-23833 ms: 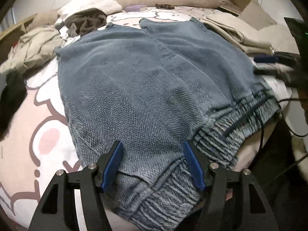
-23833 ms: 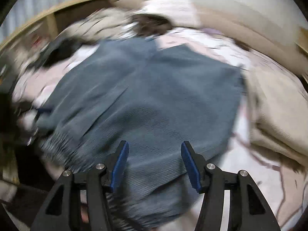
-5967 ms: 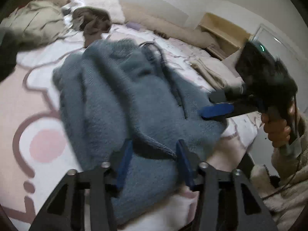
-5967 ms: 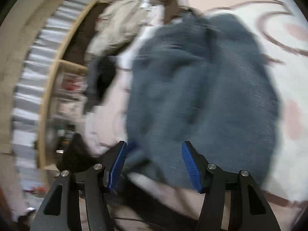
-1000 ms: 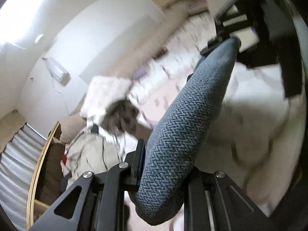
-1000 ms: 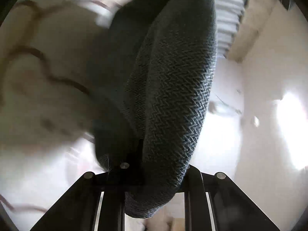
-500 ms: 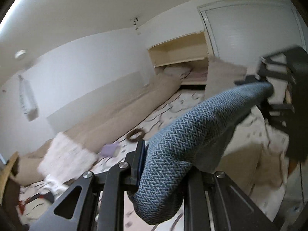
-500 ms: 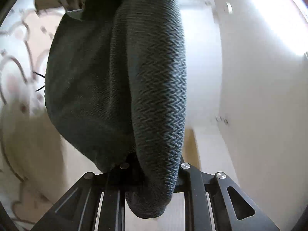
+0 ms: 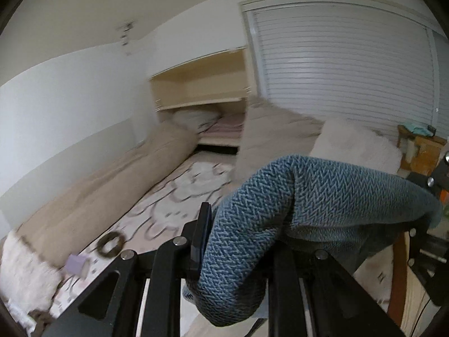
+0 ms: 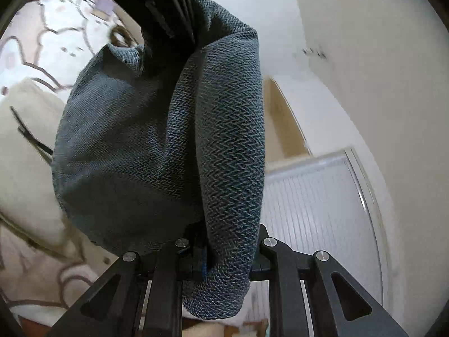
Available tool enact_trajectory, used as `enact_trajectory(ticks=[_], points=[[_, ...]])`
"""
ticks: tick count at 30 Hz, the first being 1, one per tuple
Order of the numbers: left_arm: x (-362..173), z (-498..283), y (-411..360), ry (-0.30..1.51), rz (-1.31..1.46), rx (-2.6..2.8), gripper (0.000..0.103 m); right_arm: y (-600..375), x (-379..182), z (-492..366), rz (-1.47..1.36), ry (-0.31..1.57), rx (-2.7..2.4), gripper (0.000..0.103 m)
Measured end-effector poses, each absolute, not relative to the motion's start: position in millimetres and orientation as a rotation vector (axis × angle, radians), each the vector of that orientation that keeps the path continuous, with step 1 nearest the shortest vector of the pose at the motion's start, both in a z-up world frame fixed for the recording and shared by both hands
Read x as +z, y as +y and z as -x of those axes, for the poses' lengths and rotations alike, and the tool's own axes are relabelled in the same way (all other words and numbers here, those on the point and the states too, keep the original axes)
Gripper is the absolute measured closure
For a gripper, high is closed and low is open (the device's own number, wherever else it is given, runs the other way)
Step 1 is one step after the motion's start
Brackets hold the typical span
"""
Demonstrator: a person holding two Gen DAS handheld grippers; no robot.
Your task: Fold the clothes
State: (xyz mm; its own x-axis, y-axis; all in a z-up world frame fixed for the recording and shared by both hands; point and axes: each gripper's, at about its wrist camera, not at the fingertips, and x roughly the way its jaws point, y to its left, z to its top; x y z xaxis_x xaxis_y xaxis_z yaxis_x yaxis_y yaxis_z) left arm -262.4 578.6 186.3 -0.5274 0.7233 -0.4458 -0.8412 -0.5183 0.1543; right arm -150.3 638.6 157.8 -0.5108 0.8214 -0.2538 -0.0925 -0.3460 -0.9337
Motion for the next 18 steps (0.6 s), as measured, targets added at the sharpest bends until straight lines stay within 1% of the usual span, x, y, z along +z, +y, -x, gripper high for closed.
enact_trajectory(ticks=[3, 6, 10, 13, 15, 18], points=[[178.4, 260.0, 607.6, 0.442, 0.423, 2.055, 0.084, 667.6, 154.2, 139.5, 1.023, -1.202, 1.892, 0.085], [152.4, 260.5, 629.3, 0.452, 0.474, 2.021, 0.084, 684.2, 139.0, 132.9, 1.065, -1.156, 1.910, 0.085], [106.1, 267.9, 651.8, 0.486, 0.611, 1.977, 0.084, 668.8, 98.1, 144.8, 1.146, -1.140, 1.918, 0.085], [76.4, 268.4, 667.8, 0.565, 0.661, 1.958, 0.084, 643.5, 69.3, 143.4, 1.211, -1.126, 1.936, 0.085], [70.5, 267.1, 675.6, 0.601, 0.657, 1.953, 0.084, 646.2, 64.4, 144.2, 1.221, -1.121, 1.933, 0.085], [81.7, 265.2, 687.5, 0.606, 0.600, 1.940, 0.084, 652.1, 66.9, 144.5, 1.209, -1.113, 1.920, 0.085]])
